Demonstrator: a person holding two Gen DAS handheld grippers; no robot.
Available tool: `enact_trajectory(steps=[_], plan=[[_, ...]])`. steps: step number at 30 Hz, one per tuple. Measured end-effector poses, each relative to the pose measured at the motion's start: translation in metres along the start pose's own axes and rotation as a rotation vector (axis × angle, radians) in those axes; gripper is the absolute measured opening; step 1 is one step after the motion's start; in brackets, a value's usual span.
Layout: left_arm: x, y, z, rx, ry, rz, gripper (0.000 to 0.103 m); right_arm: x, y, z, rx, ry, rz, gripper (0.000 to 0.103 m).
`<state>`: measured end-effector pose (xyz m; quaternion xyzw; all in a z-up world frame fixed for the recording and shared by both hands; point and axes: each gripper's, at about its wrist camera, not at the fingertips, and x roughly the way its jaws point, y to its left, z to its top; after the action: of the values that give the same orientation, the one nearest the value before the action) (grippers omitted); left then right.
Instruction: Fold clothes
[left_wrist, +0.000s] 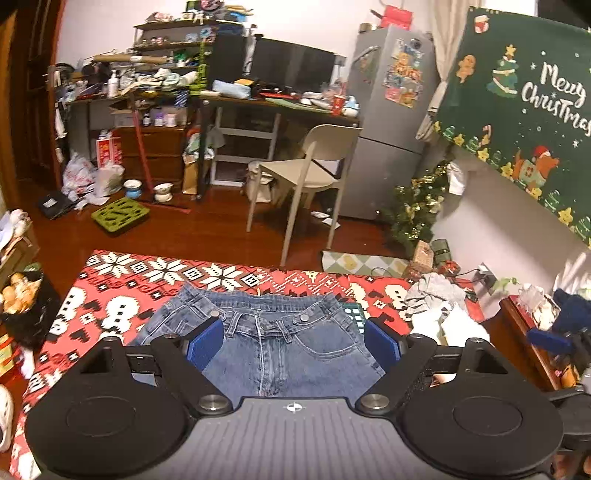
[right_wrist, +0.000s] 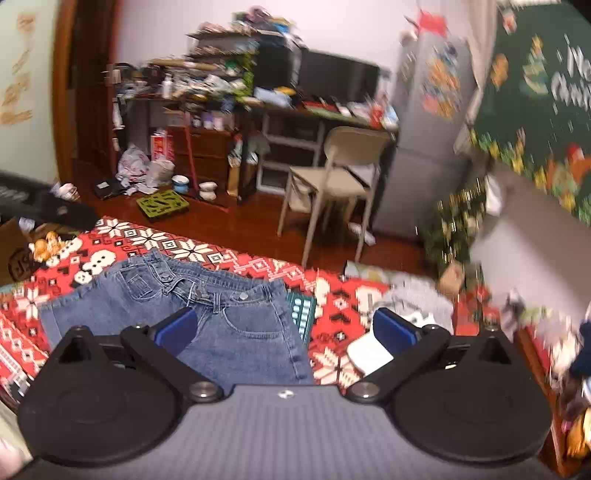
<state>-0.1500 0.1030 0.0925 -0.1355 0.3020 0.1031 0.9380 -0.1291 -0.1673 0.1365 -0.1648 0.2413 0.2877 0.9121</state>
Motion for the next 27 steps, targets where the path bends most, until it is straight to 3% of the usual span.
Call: enact_trajectory(steps=[2, 8, 12, 14, 16, 20, 22, 23, 24, 26, 27], plan=[[0.016, 0.020, -0.012, -0.017, 0.015, 0.016, 0.083, 0.006, 0.006, -0.010, -0.007, -0.022, -0.008, 0.102], [0.065, 0.104, -0.043, -0.115, 0.058, 0.161, 0.083, 0.043, 0.036, -0.027, -0.019, 0.001, 0.024, 0.102], [0.087, 0.167, -0.061, -0.221, 0.083, 0.226, 0.080, 0.082, 0.068, -0.024, -0.035, 0.038, 0.098, 0.102], [0.098, 0.198, -0.070, -0.274, 0.096, 0.259, 0.071, 0.109, 0.083, -0.021, -0.008, 0.047, 0.127, 0.102], [0.105, 0.217, -0.071, -0.298, 0.118, 0.245, 0.064, 0.138, 0.098, -0.017, 0.026, 0.051, 0.147, 0.102], [0.113, 0.238, -0.079, -0.272, 0.149, 0.285, 0.055, 0.203, 0.129, -0.007, 0.067, 0.066, 0.203, 0.102], [0.117, 0.248, -0.083, -0.258, 0.165, 0.306, 0.047, 0.237, 0.144, 0.002, 0.069, 0.068, 0.233, 0.098], [0.119, 0.253, -0.085, -0.251, 0.172, 0.317, 0.037, 0.255, 0.153, 0.009, 0.063, 0.070, 0.251, 0.091], [0.123, 0.256, -0.088, -0.250, 0.189, 0.324, 0.033, 0.272, 0.162, 0.016, 0.060, 0.071, 0.268, 0.085], [0.133, 0.262, -0.094, -0.252, 0.225, 0.339, 0.031, 0.303, 0.176, 0.031, 0.059, 0.067, 0.301, 0.078], [0.136, 0.263, -0.096, -0.252, 0.227, 0.341, 0.031, 0.319, 0.183, 0.038, 0.059, 0.070, 0.315, 0.069]])
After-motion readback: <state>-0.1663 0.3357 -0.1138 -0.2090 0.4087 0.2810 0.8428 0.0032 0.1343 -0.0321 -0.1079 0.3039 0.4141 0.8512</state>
